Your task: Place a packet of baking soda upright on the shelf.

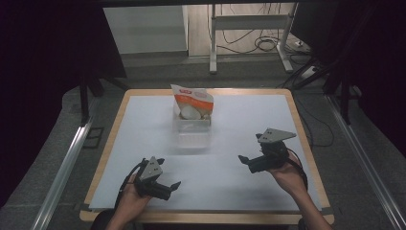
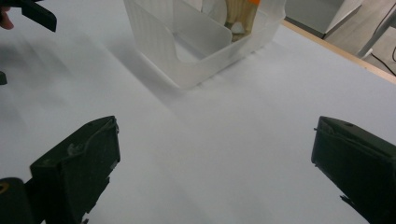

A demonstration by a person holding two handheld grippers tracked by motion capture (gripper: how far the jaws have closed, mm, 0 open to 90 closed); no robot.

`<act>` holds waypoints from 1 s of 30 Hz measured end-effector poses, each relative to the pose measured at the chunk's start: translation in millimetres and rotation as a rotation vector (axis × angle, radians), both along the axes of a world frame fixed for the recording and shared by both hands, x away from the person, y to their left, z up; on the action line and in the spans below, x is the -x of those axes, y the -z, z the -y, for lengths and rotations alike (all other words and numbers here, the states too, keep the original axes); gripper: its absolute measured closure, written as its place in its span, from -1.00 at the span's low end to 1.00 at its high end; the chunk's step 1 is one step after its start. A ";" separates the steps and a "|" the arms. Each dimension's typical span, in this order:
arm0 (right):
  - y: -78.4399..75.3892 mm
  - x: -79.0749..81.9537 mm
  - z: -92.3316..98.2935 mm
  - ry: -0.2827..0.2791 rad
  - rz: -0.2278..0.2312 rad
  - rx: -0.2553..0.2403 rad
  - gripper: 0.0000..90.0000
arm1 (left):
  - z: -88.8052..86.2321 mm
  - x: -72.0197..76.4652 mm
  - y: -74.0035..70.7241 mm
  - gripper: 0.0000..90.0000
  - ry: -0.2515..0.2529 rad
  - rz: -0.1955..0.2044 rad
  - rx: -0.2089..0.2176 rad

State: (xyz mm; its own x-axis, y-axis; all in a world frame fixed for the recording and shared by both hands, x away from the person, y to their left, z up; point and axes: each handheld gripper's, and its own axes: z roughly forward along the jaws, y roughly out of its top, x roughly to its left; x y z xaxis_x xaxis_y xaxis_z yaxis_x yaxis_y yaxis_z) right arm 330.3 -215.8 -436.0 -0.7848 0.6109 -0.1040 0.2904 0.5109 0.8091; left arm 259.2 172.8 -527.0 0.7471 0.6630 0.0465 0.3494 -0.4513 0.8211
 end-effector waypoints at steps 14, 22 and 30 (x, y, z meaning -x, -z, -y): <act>6.8 16.6 22.9 0.061 0.005 0.013 -1.00 | 0.4 -0.1 0.3 -0.99 -0.004 -0.004 0.008; 9.9 23.9 32.3 0.085 0.008 0.014 -1.00 | 0.3 -0.2 0.3 -0.99 -0.004 -0.005 0.004; 18.0 30.9 43.7 0.114 0.004 0.028 -1.00 | 0.3 -0.1 0.3 -0.99 -0.004 -0.004 0.003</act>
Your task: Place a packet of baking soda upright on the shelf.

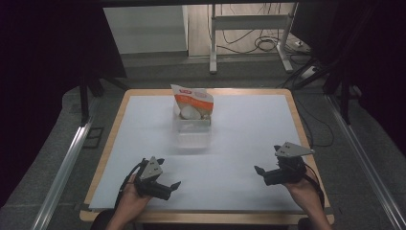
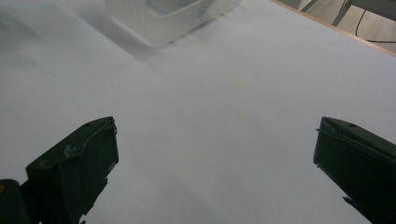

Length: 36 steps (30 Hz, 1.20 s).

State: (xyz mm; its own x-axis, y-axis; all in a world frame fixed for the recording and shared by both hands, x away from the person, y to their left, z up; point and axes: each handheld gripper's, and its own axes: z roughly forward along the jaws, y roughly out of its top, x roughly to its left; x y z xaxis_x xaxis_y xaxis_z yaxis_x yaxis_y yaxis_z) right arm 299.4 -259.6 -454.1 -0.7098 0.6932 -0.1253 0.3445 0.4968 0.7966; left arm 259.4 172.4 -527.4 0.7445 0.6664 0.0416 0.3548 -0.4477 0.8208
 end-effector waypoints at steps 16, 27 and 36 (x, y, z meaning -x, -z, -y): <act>11.6 14.4 23.8 0.065 0.012 0.029 -1.00 | 0.2 -0.2 0.2 -0.99 0.001 0.001 -0.010; 23.7 9.4 33.5 0.096 -0.010 0.037 -1.00 | 0.7 0.1 0.6 -0.99 -0.001 0.004 -0.011; 39.4 1.7 38.5 0.108 -0.061 0.057 -1.00 | 1.2 0.4 0.8 -0.99 -0.001 0.008 -0.018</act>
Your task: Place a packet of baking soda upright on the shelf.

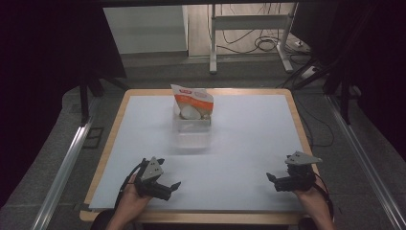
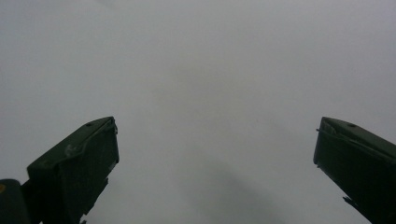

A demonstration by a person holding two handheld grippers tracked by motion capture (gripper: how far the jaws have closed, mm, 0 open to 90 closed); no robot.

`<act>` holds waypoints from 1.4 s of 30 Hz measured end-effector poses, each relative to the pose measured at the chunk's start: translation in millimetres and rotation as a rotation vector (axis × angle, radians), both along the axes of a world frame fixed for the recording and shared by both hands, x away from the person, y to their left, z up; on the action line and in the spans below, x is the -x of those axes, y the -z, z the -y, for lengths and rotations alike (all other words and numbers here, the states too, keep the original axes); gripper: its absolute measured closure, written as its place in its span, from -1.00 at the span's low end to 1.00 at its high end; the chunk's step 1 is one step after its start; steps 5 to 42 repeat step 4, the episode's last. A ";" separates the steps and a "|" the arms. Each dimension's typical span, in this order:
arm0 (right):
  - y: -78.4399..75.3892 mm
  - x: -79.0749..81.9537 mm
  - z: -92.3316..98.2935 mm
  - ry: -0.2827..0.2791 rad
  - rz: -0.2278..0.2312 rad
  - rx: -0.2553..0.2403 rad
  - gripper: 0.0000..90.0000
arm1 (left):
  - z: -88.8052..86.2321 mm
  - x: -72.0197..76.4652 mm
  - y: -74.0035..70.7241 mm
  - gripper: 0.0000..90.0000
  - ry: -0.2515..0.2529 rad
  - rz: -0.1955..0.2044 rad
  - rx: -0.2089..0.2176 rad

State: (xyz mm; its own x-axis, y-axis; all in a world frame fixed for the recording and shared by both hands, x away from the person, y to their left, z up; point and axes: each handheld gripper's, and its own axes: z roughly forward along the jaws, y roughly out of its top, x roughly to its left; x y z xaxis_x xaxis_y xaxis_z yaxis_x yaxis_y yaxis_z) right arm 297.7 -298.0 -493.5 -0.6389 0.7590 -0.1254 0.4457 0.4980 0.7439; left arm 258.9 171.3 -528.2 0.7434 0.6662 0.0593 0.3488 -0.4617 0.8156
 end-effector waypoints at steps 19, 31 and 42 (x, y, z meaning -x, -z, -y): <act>2.1 -2.0 1.8 0.005 -0.015 -0.012 -1.00 | 0.4 -0.4 -0.3 -0.99 0.000 0.002 0.002; 2.1 -2.0 1.8 0.005 -0.015 -0.012 -1.00 | 0.4 -0.4 -0.3 -0.99 0.000 0.002 0.002; 2.1 -2.0 1.8 0.005 -0.015 -0.012 -1.00 | 0.4 -0.4 -0.3 -0.99 0.000 0.002 0.002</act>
